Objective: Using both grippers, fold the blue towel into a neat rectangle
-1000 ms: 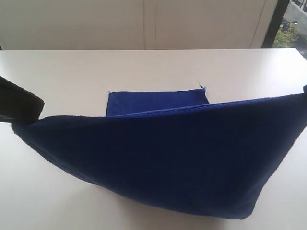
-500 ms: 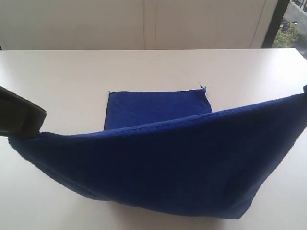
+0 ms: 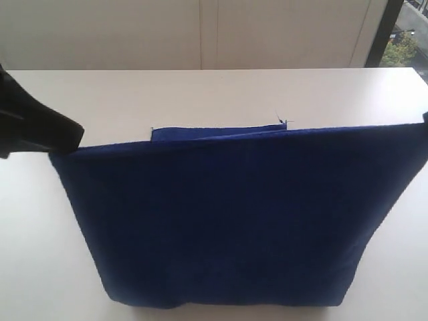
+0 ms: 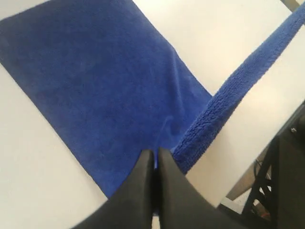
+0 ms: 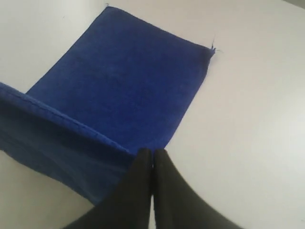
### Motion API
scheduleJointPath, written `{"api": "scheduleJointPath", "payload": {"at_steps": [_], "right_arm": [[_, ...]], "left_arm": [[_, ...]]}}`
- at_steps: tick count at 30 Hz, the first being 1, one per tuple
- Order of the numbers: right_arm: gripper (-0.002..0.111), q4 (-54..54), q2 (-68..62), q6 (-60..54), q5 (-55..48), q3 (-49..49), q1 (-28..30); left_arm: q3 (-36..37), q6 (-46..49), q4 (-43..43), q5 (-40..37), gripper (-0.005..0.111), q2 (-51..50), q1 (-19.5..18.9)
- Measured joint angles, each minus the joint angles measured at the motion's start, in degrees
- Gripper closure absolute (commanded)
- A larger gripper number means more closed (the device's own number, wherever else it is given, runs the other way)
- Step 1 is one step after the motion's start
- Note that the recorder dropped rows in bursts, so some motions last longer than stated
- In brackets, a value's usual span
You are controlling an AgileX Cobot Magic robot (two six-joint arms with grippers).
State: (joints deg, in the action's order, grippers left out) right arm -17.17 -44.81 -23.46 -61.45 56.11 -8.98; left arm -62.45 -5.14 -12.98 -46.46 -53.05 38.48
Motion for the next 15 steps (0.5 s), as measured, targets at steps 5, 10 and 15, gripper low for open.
{"api": "scheduleJointPath", "payload": {"at_steps": [5,10,15], "right_arm": [[0.108,0.7,-1.2,0.0,1.8,0.0,0.0],[0.108,0.4,-4.0,0.0,2.8,0.0,0.0],[0.108,0.3,-6.5,0.0,4.8,0.0,0.0]], "left_arm": [[0.8,1.7,1.0,4.6,0.107,-1.4,0.0],[1.6,2.2,5.0,6.5,0.107,-3.2,0.0],[2.6,2.2,6.7,10.0,0.107,-5.1,0.0]]}}
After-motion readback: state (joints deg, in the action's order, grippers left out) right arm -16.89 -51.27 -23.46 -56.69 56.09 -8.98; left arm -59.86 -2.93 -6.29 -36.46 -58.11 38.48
